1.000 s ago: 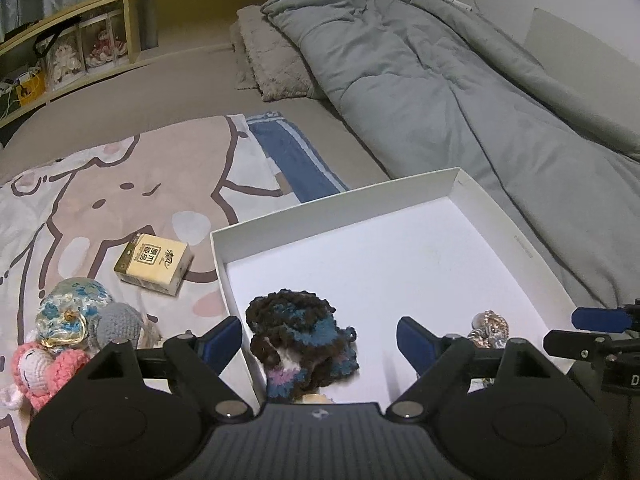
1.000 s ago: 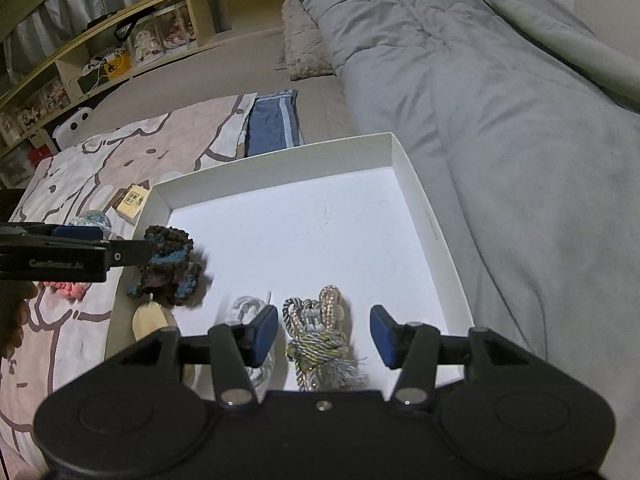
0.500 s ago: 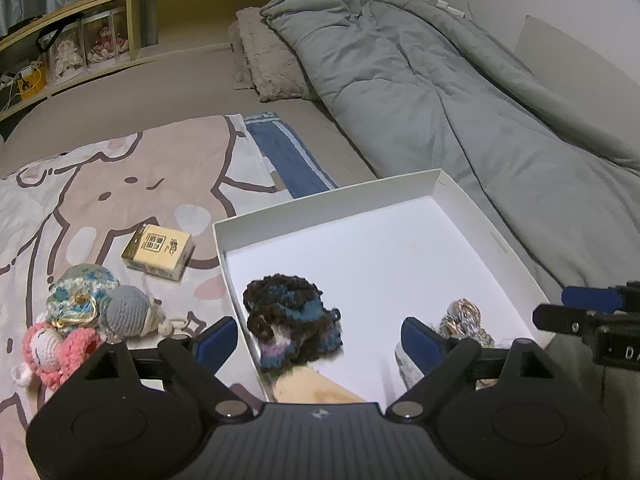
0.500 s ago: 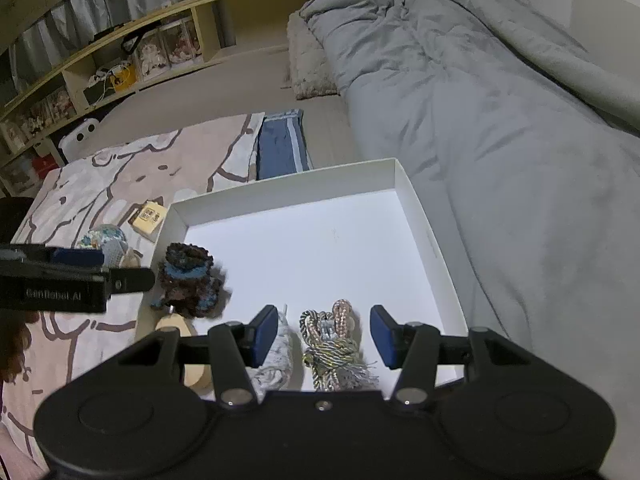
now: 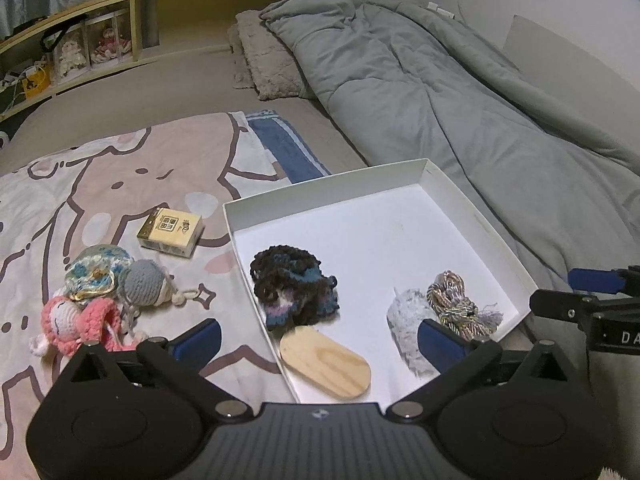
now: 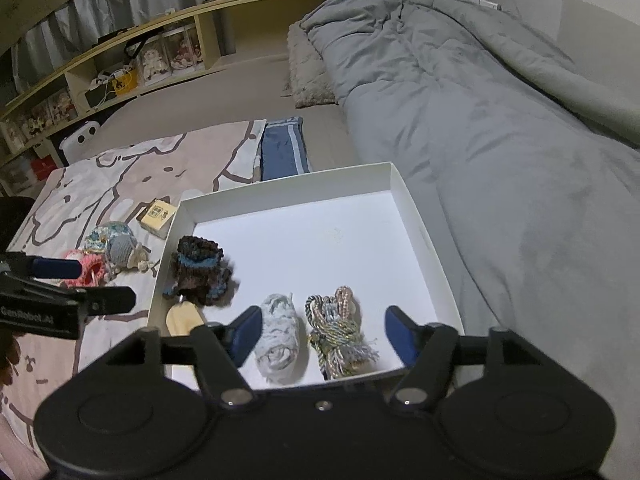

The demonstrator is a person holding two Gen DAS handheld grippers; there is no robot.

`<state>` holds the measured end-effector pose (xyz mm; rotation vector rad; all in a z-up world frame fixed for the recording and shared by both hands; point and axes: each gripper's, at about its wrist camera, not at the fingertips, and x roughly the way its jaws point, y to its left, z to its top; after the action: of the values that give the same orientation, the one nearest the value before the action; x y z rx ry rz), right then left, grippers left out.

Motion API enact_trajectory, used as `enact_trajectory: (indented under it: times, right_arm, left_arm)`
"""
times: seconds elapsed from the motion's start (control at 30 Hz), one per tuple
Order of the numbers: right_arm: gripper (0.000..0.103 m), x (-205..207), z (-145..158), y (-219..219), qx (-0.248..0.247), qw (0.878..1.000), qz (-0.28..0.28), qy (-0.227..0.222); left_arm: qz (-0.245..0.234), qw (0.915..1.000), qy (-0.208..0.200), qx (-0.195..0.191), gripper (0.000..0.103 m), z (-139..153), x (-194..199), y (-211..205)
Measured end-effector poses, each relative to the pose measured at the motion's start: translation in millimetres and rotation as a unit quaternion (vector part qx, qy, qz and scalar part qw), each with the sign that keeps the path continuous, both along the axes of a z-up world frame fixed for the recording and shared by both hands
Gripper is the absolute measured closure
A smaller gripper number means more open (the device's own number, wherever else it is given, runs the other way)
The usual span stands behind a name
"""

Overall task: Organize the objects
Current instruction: 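Open the left tool dropping the crochet piece while the right tool releases the rope toy into the box, then withdraw both tools from the box toward the remaining toys on the blanket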

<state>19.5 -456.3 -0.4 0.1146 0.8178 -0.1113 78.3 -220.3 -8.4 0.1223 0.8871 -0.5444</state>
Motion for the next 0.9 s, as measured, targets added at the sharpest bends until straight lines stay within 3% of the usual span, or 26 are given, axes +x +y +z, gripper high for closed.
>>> enact_trajectory:
  times: [0.17,0.37,0.9]
  right_arm:
    - [0.013,-12.1,-1.2,3.8,-0.011,1.000,-0.007,-0.007]
    - [0.002,-19.7,-5.9,6.4,-0.016,1.000,-0.009,-0.003]
    - [0.000,-25.2,-11.4,12.7,-0.028,0.999,-0.031,0.007]
  left_arm:
    - [0.005,1.0000,-0.002,-0.001,0.000,0.1,-10.0,7.8]
    - [0.004,0.9999,-0.005,-0.008,0.000,-0.3,-18.8,16.8]
    - [0.012,0.9995,-0.023,-0.017,0.000,-6.2,-29.9,35.3]
